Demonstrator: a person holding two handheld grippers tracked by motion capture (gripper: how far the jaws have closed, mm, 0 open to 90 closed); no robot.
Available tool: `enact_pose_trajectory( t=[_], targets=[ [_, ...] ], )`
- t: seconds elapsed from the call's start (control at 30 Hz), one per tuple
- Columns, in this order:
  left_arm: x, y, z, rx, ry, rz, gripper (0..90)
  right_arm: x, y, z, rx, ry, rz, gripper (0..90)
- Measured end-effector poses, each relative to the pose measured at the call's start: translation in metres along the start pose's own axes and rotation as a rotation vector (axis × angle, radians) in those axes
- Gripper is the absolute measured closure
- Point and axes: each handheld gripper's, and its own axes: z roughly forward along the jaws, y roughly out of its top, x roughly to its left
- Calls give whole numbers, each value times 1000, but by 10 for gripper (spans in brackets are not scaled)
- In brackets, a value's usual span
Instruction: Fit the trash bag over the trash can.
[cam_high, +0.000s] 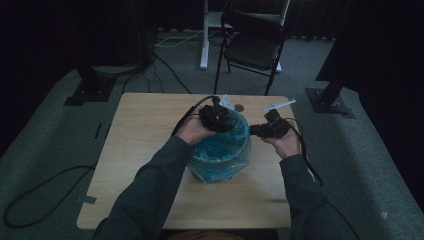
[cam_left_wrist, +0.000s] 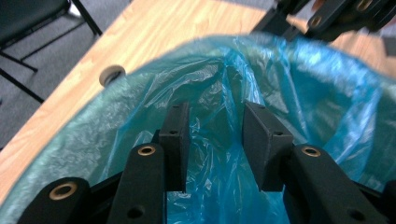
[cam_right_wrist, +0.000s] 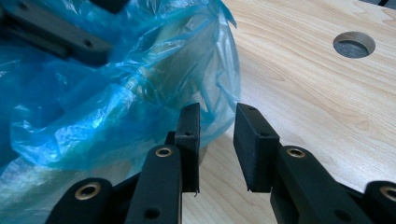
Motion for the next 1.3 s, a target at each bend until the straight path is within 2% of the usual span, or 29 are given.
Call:
enact_pose_trajectory(
  t=[0.17, 0.27, 0.4, 0.53, 0.6, 0.63, 0.67, 0.7, 0.73, 0.77, 0.8, 0.83, 0.97, 1.13, 1.3],
  targets=[
    [-1, -1, 9, 86, -23, 12, 622, 2, 1, 0, -3, 3, -2, 713],
    [-3, -1, 12, 112, -37, 26, 617, 3, 1, -1, -1, 4, -7, 710],
    [-4, 0, 13, 121, -36, 31, 603, 2, 1, -1, -3, 6, -9, 707],
    [-3, 0, 10, 105, -26, 26, 601, 2, 1, -1, -5, 8, -8, 705],
    [-2, 1, 2, 51, -1, 12, 592, 2, 0, -2, -7, 6, -6, 703],
    [-2, 1, 2, 51, -1, 12, 586, 1, 0, -3, -8, 7, -5, 702],
    [-1, 1, -6, 4, 7, -5, 586, 1, -1, -4, -9, 7, -5, 701],
    [-1, 1, -6, 4, 7, -5, 586, 1, -1, -4, -10, 6, -6, 700],
    [1, -1, -18, -53, 19, -16, 586, 0, -1, -5, -12, 4, -5, 700],
    [1, -1, -18, -53, 19, -16, 586, 0, -2, -5, -14, 4, -4, 700],
    [1, -3, -25, -88, 26, -22, 586, 0, -2, -5, -14, 4, -4, 700],
    [2, -8, -40, -164, 49, -42, 586, -1, -2, -6, -14, 4, -1, 700],
    [7, -22, -60, -277, 96, -106, 586, -2, -4, -7, -16, 1, 7, 698],
    [14, -35, -78, -350, 147, -155, 586, -2, -5, -6, -15, 2, 4, 697],
    [17, -39, -92, -399, 161, -176, 574, -3, -5, -5, -12, 4, 5, 692]
  ],
)
